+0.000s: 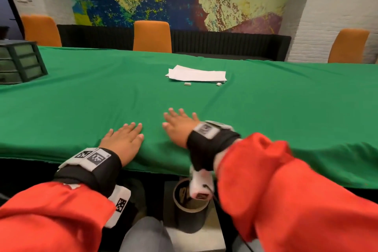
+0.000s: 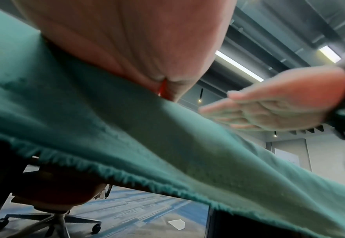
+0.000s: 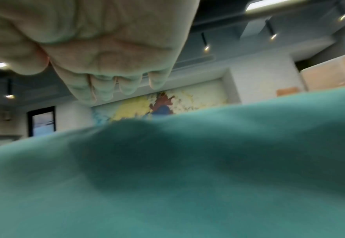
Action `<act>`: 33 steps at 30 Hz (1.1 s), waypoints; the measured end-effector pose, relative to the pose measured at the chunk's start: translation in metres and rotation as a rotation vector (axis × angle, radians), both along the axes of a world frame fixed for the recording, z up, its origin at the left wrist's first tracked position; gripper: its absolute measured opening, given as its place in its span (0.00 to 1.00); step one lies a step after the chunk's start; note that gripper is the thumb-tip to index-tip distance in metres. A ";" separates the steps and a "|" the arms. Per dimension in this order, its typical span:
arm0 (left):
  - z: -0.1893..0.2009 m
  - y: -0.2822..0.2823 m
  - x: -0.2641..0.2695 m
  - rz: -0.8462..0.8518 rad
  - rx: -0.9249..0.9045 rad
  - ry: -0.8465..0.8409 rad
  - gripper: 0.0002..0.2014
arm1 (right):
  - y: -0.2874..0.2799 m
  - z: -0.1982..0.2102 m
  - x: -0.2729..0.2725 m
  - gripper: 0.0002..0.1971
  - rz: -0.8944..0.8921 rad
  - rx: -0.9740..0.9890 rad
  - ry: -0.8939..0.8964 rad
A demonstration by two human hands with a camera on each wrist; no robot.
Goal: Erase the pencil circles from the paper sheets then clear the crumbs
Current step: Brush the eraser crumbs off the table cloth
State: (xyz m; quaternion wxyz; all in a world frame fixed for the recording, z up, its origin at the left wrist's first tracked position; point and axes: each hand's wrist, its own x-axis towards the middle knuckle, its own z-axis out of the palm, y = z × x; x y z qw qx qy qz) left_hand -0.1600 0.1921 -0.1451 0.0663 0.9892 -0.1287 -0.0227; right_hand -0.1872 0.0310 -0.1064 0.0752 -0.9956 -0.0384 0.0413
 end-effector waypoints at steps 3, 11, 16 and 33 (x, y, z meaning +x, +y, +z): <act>0.001 0.002 0.001 -0.022 0.032 -0.005 0.24 | 0.051 -0.012 0.020 0.25 0.085 0.009 0.056; 0.016 0.015 0.010 -0.068 0.140 0.037 0.27 | -0.020 -0.028 0.005 0.32 -0.455 -0.005 0.096; 0.045 -0.005 0.019 -0.105 0.267 0.060 0.25 | 0.020 0.004 0.012 0.27 -0.168 0.012 0.044; 0.085 -0.026 0.061 -0.151 0.567 0.170 0.26 | 0.043 0.034 0.051 0.22 -0.108 -0.060 0.110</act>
